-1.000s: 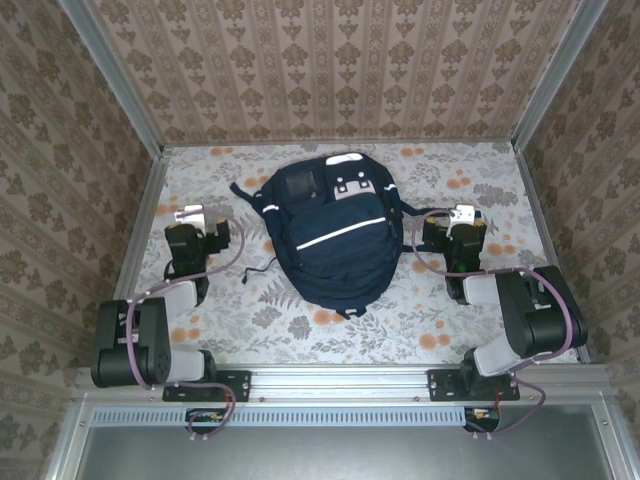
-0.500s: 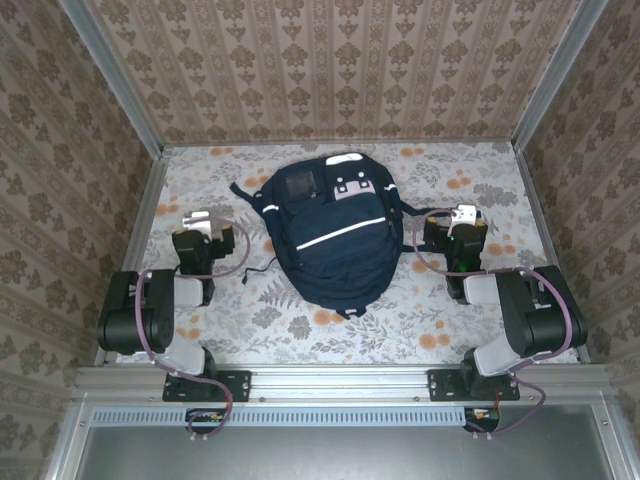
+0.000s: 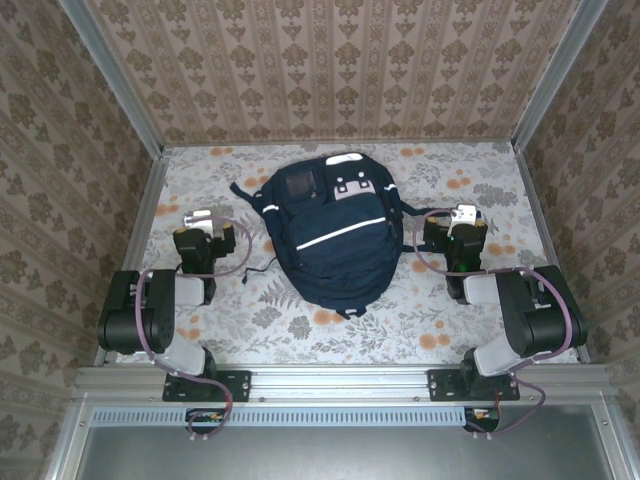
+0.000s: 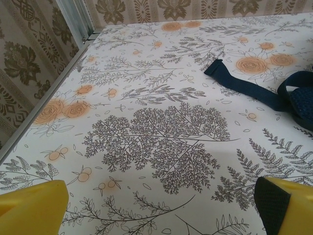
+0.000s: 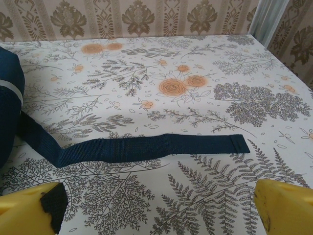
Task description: Pack the student bag
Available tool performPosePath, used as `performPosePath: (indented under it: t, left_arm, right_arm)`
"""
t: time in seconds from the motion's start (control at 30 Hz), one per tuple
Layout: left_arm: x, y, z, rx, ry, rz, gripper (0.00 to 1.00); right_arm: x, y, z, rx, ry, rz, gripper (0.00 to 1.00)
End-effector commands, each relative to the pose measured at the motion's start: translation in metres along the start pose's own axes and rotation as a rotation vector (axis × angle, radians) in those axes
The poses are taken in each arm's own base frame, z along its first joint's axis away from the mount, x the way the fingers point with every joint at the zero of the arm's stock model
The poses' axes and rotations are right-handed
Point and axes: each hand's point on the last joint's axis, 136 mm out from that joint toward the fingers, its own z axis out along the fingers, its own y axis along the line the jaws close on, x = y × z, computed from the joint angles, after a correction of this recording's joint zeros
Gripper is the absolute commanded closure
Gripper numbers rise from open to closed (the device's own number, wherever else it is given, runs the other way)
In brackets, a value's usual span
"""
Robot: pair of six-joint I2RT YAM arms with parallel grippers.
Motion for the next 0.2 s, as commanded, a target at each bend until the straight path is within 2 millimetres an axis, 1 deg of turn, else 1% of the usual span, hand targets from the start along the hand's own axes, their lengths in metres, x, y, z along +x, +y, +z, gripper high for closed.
performPosePath:
  t: [0.0, 0.17]
  left_arm:
    - [-0.0088, -0.0004, 0.0041, 0.008, -0.011, 0.019, 0.00]
    - [-0.0088, -0.0007, 0.0035, 0.009, -0.013, 0.019, 0.00]
  right_arm:
    - [-0.0038, 0.0025, 0.0019, -0.018, -0.017, 0.019, 0.00]
    - [-0.0036, 0.0026, 0.0014, -0.019, -0.019, 0.020, 0.00]
